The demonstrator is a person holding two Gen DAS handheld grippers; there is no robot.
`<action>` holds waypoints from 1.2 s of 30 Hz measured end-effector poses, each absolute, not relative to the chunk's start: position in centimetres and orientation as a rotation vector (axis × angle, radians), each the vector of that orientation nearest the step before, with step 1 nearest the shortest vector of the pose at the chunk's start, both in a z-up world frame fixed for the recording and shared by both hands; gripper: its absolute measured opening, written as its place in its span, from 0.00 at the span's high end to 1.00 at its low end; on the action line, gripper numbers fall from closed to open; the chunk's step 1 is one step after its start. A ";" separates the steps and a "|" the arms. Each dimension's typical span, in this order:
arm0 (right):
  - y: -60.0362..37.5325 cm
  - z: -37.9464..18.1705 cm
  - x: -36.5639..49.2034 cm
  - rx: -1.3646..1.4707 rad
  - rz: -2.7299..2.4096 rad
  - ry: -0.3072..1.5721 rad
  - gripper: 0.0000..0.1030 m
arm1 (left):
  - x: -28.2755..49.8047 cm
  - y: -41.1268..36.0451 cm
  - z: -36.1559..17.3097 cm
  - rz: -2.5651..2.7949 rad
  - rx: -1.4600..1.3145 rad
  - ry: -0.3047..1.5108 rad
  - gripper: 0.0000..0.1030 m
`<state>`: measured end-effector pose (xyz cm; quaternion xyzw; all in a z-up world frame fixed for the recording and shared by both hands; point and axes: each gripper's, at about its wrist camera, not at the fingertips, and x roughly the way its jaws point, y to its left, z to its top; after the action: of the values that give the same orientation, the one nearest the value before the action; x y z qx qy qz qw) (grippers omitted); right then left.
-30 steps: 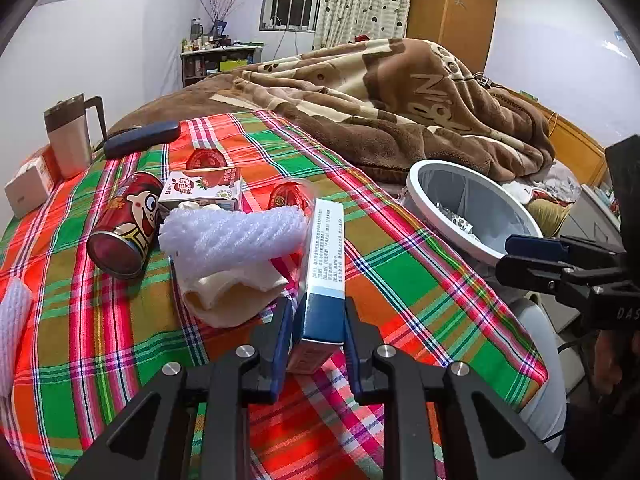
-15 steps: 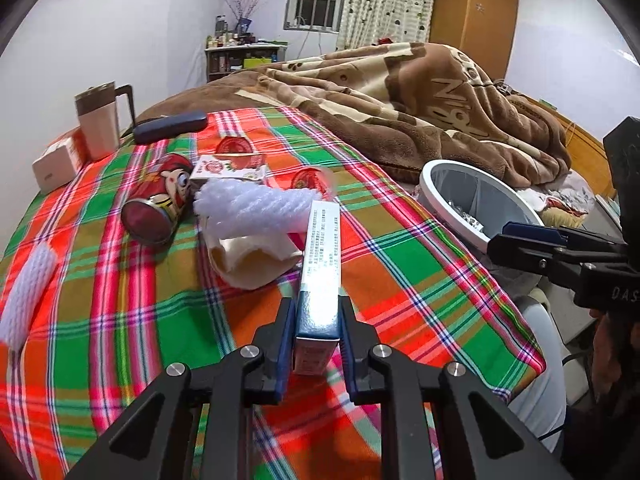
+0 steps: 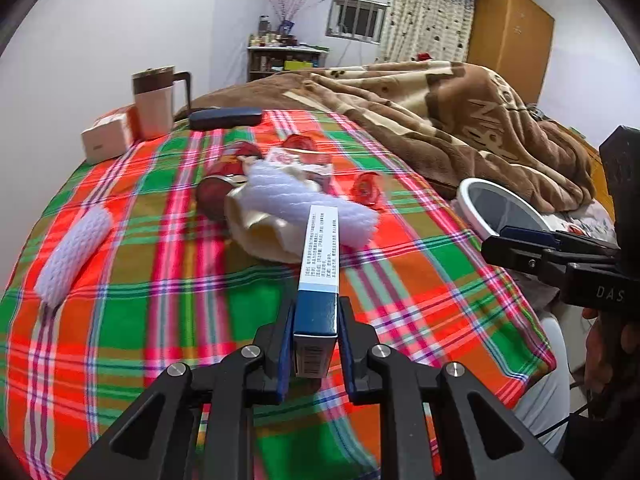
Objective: Collect trash
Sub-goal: 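Grasp the white-blue medicine box with the left gripper and lift it, then grasp the white foam net sleeve with the right gripper while the left gripper holds the box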
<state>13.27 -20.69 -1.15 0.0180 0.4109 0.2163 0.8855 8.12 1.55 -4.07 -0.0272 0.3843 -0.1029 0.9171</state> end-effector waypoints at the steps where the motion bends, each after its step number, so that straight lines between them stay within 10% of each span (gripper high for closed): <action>1: -20.5 -1.2 13.3 0.034 0.455 0.855 0.38 | 8.1 1.9 -4.1 -0.203 -0.060 0.790 0.80; 30: -10.1 -3.8 16.0 -0.119 0.746 0.959 0.38 | 7.3 10.7 -4.4 0.040 -0.196 0.776 0.70; 36: -9.0 -4.3 15.9 -0.138 0.768 0.979 0.60 | 8.3 10.9 -4.7 0.034 -0.205 0.790 0.64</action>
<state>15.95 -8.98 -4.25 -0.0644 0.4580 0.3594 0.8105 8.30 10.90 -4.73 -0.0995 0.3839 0.0165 0.9178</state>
